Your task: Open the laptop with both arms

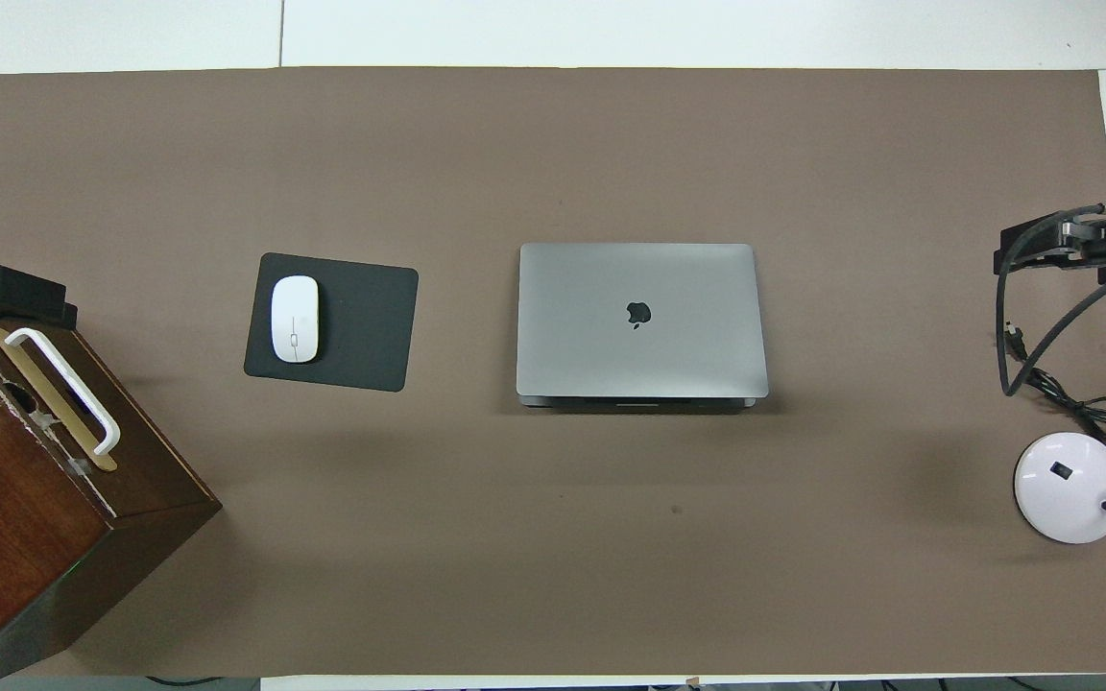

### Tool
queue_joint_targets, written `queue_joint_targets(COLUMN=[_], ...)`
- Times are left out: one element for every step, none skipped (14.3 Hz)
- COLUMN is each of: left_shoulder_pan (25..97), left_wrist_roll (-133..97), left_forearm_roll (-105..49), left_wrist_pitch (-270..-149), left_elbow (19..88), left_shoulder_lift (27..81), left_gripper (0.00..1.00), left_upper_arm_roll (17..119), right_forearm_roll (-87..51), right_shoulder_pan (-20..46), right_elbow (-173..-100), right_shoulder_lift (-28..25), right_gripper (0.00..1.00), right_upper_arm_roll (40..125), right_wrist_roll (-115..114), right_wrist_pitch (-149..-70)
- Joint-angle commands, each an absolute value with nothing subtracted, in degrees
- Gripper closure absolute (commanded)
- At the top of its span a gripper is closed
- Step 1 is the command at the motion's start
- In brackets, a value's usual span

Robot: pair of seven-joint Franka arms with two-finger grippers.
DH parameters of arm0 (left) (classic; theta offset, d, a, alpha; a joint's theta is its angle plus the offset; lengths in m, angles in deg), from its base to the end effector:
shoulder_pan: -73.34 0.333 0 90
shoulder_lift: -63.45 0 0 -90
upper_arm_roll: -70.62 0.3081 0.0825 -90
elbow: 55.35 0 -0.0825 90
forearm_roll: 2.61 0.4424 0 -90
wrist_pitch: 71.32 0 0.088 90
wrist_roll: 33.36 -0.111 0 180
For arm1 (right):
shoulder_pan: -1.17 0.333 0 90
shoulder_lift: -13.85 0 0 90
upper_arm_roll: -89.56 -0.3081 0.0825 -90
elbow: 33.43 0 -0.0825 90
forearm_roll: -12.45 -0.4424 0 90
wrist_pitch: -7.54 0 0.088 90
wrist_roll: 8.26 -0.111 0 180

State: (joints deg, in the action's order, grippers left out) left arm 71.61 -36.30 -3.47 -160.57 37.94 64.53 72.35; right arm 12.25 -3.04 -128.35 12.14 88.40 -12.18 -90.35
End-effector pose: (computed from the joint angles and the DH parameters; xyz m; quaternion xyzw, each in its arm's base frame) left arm 0.6041 -0.0015 0.5926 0.9993 -0.0256 -0.0256 0.0084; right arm 0.6302 -0.0334 0.5603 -0.9981 0.0610 -0.0110 0.0021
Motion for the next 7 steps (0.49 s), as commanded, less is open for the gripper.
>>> queue_joint_targets(left_shoulder_pan=[72.2,72.2,72.1,71.7,71.3,71.4,71.9], left_wrist_roll=[-36.4,-36.5,-36.4,-36.1,-36.0,-36.0,-36.1], left_forearm_roll=[-3.0,-3.0,-3.0,-3.0,-3.0,-3.0,-3.0], left_wrist_pitch=[-159.8,-159.9,-160.4,-160.6,-160.6,-160.6,-160.7], left_elbow=[38.8,39.7,40.4,40.4,40.4,40.4,40.3], left_shoulder_lift=[65.5,65.9,66.3,66.3,66.3,66.2,66.3], left_gripper=[0.00,0.00,0.00,0.00,0.00,0.00,0.00], left_upper_arm_roll=[72.0,72.0,72.0,72.0,71.9,71.9,71.9], right_forearm_roll=[13.0,13.0,13.0,13.0,13.0,13.0,13.0], right_shoulder_pan=[-4.2,-4.2,-4.2,-4.3,-4.4,-4.5,-4.5], right_elbow=[-129.8,-129.8,-129.8,-129.8,-129.8,-129.8,-129.8], right_shoulder_lift=[13.4,13.4,13.4,13.4,13.4,13.4,13.4], right_gripper=[0.00,0.00,0.00,0.00,0.00,0.00,0.00], right_upper_arm_roll=[87.7,87.7,87.7,87.7,87.7,87.7,87.7], right_wrist_roll=[-10.9,-10.8,-10.8,-10.8,-10.8,-10.8,-10.8], right_wrist_pitch=[-91.1,-91.2,-91.1,-91.2,-91.2,-91.2,-91.2])
